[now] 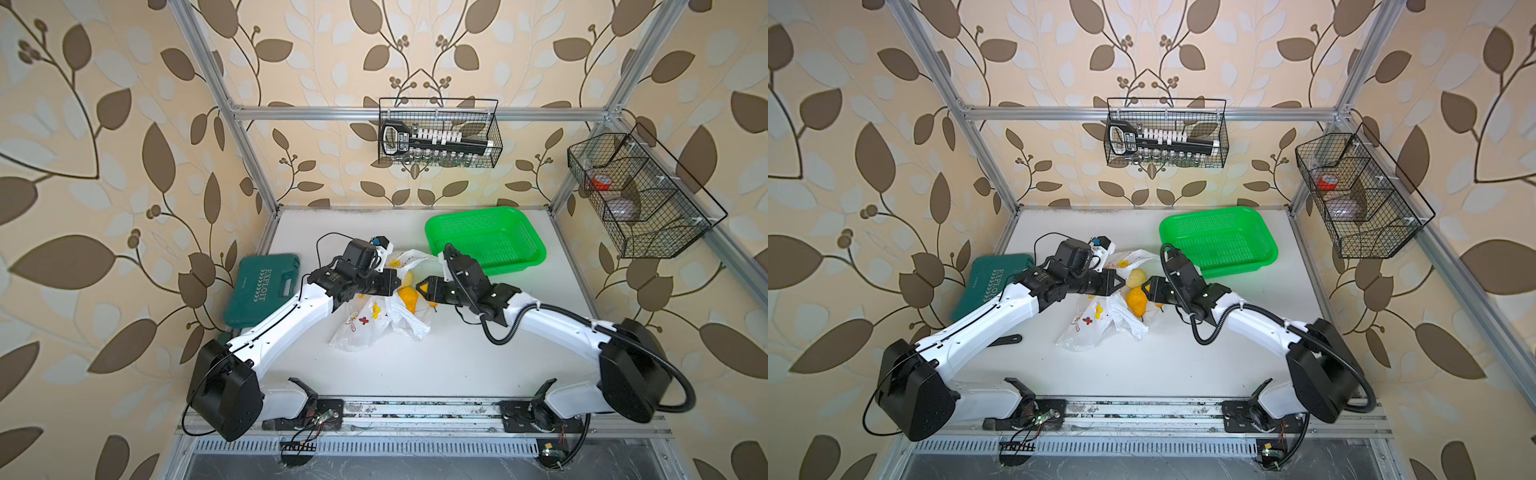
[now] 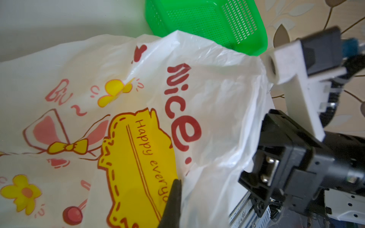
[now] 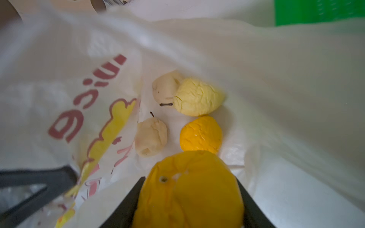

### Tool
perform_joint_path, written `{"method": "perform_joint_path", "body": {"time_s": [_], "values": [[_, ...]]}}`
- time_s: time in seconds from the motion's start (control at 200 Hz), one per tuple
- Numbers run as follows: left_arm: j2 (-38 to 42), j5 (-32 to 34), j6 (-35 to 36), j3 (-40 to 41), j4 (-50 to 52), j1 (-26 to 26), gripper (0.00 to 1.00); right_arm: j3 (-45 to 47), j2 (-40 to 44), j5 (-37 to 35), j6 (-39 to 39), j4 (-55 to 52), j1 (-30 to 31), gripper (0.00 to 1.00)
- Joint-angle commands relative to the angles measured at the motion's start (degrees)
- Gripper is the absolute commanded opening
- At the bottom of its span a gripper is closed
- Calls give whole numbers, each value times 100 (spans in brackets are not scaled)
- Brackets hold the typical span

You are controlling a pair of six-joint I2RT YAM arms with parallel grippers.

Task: Place the pears into plastic bags & tie knots
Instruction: Place the pear in the plastic bag, then adjust the plastic bag at the center of the board.

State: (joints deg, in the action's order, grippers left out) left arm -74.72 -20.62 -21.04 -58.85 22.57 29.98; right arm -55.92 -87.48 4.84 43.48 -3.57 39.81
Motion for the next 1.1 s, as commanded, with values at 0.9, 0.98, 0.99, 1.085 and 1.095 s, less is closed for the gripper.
{"method": "perform_joint_path", "body": {"time_s": [0.9,0.98,0.99,1.085,1.095], "values": [[269,76,-4,-78,-133,13,0,378,2739,-913,-2442,-2376,-869,99],[267,84,-5,-85,-120,12,0,498,2438,-913,-2712,-2195,-1017,98],[272,85,-6,-83,-110,16,0,509,2396,-910,-2724,-2173,-1030,98],[291,98,5,-100,-80,10,0,634,2110,-649,-2789,-1861,-1255,95],[291,101,10,-100,-78,15,0,641,2092,-631,-2785,-1830,-1274,95]]}}
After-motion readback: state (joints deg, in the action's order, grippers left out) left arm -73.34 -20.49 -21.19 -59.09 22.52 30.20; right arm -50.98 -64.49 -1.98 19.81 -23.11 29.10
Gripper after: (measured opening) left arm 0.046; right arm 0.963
